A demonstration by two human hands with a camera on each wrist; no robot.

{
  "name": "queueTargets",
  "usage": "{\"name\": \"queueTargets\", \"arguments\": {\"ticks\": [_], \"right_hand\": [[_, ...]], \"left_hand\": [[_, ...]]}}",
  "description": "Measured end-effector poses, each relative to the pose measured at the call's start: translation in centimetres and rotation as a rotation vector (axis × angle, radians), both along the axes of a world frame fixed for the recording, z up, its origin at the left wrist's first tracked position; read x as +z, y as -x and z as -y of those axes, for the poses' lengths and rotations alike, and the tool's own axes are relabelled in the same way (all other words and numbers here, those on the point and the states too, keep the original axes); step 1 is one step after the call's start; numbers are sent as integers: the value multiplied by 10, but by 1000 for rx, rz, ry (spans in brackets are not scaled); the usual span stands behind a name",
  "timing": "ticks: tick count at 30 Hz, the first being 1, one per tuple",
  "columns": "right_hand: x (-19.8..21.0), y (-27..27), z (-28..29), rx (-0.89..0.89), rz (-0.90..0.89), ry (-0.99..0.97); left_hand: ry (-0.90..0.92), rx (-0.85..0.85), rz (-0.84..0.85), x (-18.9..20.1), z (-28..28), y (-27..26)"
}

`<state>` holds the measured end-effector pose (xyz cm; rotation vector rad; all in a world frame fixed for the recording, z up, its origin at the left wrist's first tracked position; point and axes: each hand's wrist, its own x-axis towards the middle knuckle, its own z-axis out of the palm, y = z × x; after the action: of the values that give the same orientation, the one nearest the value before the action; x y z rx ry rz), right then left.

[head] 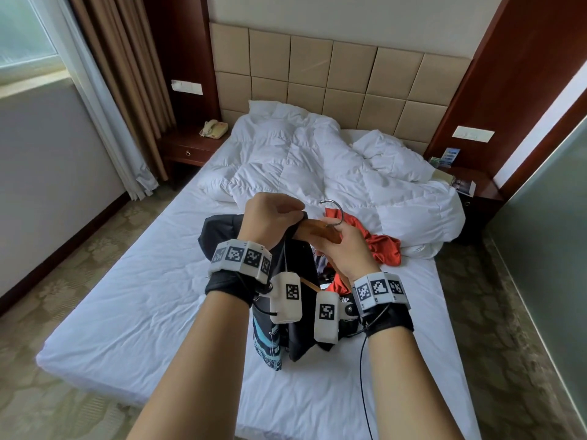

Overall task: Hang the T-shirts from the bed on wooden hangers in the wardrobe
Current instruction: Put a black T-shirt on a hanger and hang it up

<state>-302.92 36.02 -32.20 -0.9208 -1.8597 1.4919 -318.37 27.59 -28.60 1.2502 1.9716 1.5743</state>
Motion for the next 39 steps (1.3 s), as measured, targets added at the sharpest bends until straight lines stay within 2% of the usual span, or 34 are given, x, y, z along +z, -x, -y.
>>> {"name": "queueTargets", "arguments": {"ticks": [5, 8, 14, 19, 23, 28, 35, 39], "right_hand": [[-6, 14, -2, 17, 40, 0], [-4, 21, -2, 5, 58, -29], [-2, 32, -9, -17, 74, -14], [10, 38, -15, -2, 19, 49], [24, 46, -22, 20, 67, 9], [51, 62, -25, 111, 108, -100], [73, 63, -25, 116, -40, -28], [84, 54, -36, 87, 101, -131]], "left_hand": [[-9, -77, -34, 6, -7, -4], [40, -111, -105, 9, -10, -6], [146, -270, -109, 14, -11, 3], [301, -286, -201, 16, -20, 19], [408, -327, -304, 32, -23, 28], [530, -279, -443, 54, -37, 33], [557, -264, -391, 79, -47, 35], [490, -264, -317, 81, -48, 43]]}}
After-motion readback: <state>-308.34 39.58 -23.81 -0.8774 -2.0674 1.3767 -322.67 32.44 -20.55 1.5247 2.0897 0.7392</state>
